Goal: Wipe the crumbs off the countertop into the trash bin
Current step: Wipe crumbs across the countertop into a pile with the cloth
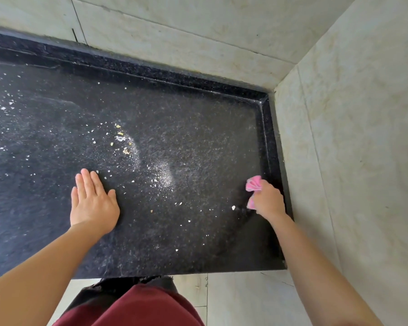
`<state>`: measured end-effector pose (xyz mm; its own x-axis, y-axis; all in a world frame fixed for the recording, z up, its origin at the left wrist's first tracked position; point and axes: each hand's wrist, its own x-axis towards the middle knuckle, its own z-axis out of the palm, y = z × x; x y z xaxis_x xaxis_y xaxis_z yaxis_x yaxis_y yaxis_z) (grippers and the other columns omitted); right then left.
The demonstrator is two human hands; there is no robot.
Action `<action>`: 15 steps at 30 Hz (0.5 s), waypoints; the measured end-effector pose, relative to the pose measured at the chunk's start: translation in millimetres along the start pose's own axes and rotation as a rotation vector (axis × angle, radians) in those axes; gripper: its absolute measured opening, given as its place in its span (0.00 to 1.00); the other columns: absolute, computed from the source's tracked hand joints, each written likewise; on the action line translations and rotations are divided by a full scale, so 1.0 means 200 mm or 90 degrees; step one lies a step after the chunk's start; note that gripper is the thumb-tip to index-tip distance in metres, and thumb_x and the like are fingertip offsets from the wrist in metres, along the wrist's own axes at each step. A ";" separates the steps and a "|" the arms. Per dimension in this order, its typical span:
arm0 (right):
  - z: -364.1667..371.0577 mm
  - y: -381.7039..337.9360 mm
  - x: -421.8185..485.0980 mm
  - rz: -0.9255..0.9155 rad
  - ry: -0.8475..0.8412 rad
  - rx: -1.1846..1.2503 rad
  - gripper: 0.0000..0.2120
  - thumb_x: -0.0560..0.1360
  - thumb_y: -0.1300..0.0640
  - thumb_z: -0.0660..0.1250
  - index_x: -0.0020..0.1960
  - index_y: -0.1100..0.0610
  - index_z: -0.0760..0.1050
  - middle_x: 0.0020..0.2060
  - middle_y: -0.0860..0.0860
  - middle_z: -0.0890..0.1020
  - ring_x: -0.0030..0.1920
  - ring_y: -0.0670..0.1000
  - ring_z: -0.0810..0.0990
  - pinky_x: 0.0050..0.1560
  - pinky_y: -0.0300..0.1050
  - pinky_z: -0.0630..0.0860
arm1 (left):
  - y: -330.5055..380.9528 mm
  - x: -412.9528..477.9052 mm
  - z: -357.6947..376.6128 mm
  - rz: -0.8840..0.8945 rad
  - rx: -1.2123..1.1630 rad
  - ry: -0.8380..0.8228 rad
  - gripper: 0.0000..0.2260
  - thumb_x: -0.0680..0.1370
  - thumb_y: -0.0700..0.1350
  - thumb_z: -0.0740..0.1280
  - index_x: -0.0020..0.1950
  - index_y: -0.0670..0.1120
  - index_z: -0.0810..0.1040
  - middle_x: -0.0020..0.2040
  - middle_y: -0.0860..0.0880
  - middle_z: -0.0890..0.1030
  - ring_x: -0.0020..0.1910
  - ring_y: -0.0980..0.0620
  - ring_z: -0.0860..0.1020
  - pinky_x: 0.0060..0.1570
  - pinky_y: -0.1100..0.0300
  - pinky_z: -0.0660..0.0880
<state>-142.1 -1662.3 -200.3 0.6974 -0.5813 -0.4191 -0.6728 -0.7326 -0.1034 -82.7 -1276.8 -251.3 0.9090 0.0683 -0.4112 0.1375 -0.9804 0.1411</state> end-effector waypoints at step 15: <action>0.24 -0.38 -0.37 -0.147 0.008 0.078 0.25 0.74 0.62 0.58 0.68 0.43 0.68 0.50 0.58 0.81 0.51 0.63 0.79 0.48 0.49 0.73 | 0.00 0.01 -0.02 -0.002 0.008 -0.018 0.29 0.82 0.52 0.43 0.77 0.38 0.38 0.78 0.41 0.38 0.77 0.44 0.38 0.75 0.50 0.41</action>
<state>-153.7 -1546.8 -205.5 0.8387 -0.4086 -0.3601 -0.5197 -0.7983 -0.3043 -80.6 -1275.4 -249.2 0.8971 0.0659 -0.4370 0.1350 -0.9824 0.1288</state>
